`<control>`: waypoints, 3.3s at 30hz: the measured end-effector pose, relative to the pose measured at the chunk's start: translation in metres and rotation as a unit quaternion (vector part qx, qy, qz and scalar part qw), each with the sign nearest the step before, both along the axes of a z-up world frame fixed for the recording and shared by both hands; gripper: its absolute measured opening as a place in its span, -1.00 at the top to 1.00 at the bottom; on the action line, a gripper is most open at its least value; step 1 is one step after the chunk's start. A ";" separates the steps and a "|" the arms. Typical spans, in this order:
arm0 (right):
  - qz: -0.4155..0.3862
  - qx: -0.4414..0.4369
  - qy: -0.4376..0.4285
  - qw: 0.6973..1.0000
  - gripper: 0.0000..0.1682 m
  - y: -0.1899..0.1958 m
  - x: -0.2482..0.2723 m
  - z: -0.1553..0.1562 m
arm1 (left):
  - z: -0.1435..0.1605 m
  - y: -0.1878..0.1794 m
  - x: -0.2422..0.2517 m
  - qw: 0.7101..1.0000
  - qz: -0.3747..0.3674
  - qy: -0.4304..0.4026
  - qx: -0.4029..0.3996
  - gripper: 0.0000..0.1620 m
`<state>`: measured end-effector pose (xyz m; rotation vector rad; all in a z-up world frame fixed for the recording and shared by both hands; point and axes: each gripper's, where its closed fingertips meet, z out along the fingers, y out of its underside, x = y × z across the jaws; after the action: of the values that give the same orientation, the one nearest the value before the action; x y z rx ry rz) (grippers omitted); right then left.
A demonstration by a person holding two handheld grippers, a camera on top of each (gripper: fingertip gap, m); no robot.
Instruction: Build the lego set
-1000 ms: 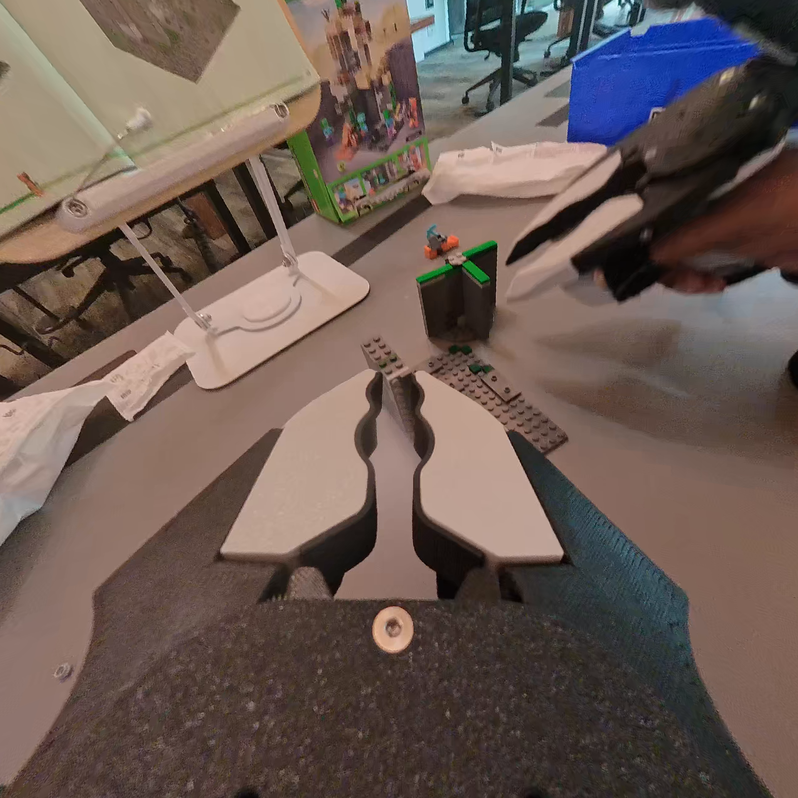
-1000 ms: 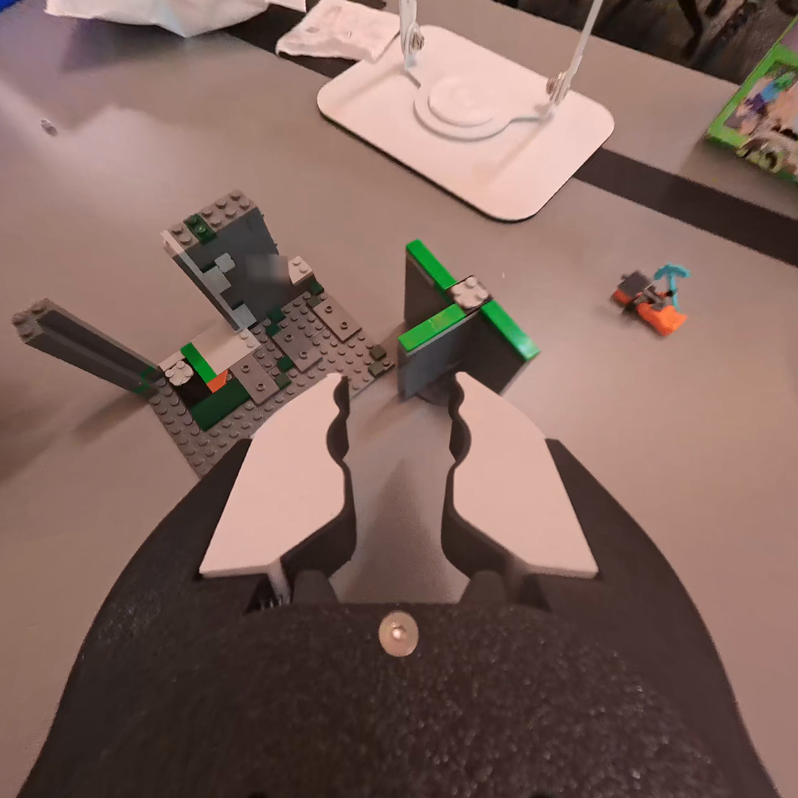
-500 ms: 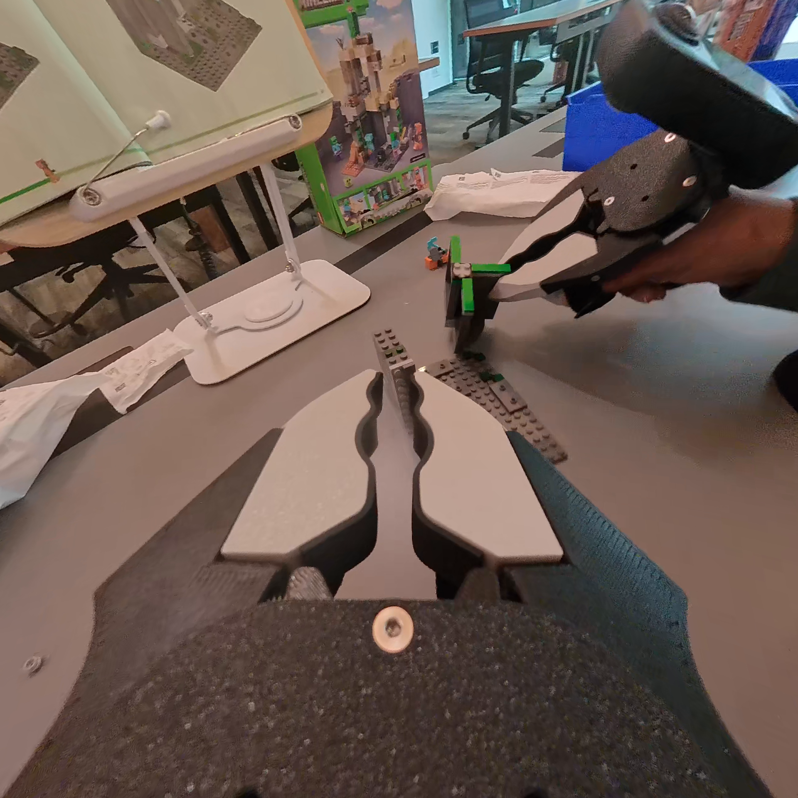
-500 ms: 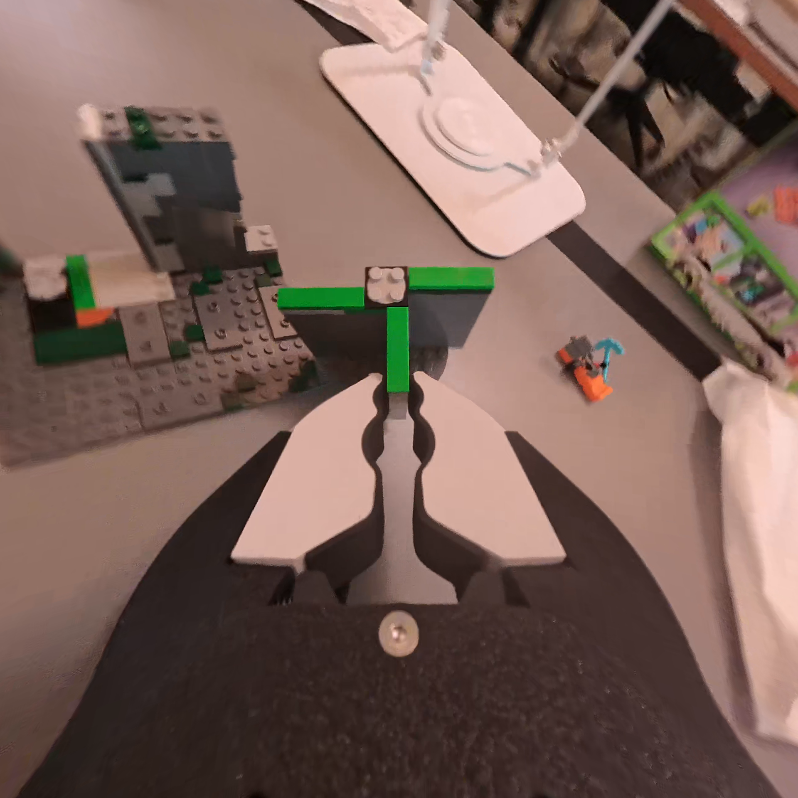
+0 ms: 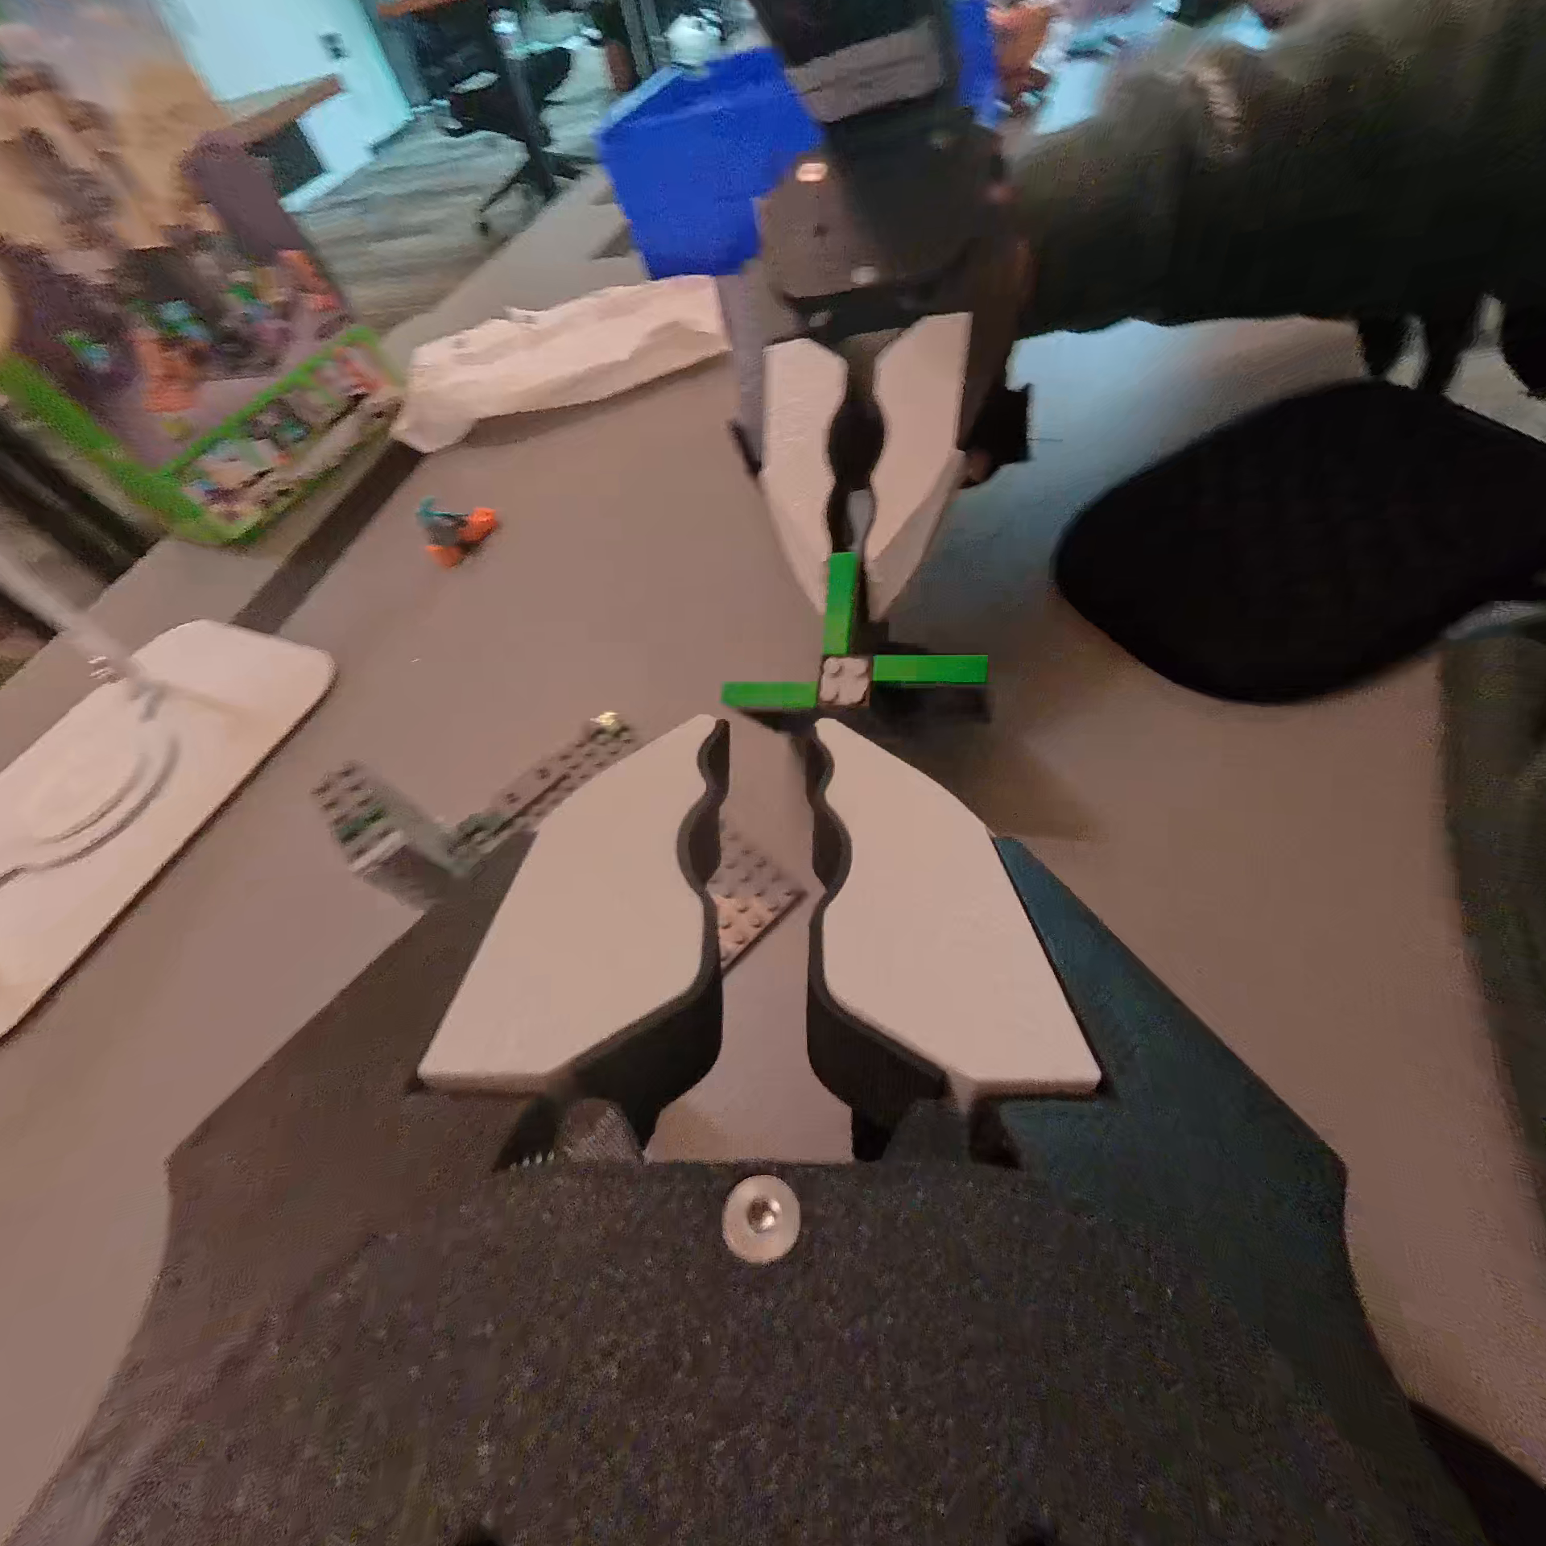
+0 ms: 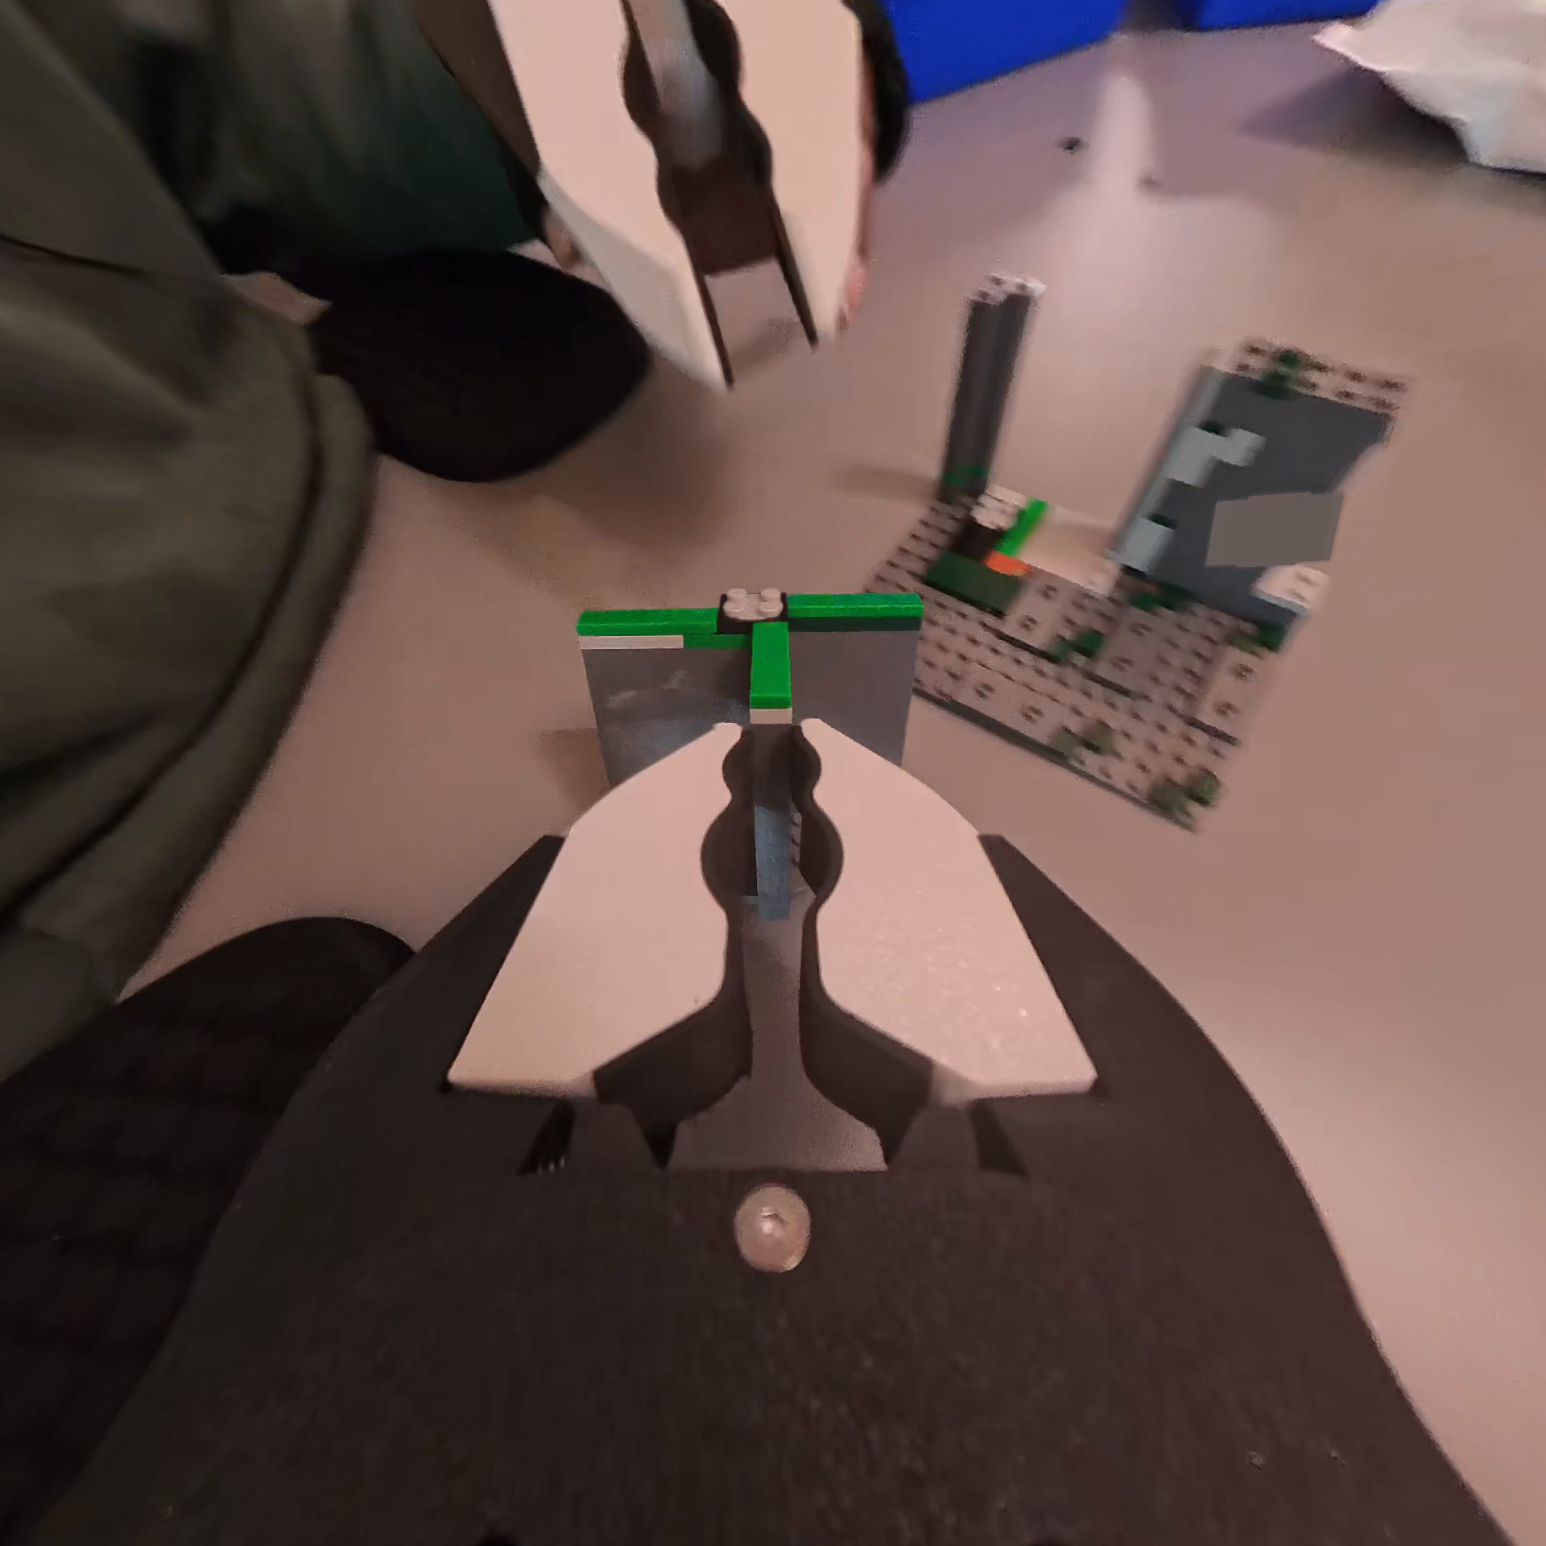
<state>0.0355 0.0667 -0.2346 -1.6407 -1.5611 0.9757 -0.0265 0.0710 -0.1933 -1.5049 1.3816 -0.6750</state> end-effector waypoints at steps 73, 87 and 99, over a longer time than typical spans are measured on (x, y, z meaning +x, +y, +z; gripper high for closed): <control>-0.255 0.020 -0.060 0.965 0.91 0.026 -0.023 0.020 | -0.042 0.049 -0.074 0.998 0.028 0.050 -0.026 0.48; -0.220 0.019 -0.078 0.972 0.91 0.060 -0.047 0.013 | -0.054 0.024 -0.040 0.997 -0.027 0.059 -0.029 0.59; -0.102 0.008 -0.110 0.989 0.91 0.055 -0.053 0.008 | -0.037 0.040 -0.052 1.000 -0.005 0.024 -0.019 0.68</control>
<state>-0.0171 0.1217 -0.2268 -1.9064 -1.4998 0.6921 -0.0784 0.1112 -0.2306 -1.5546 1.4210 -0.6785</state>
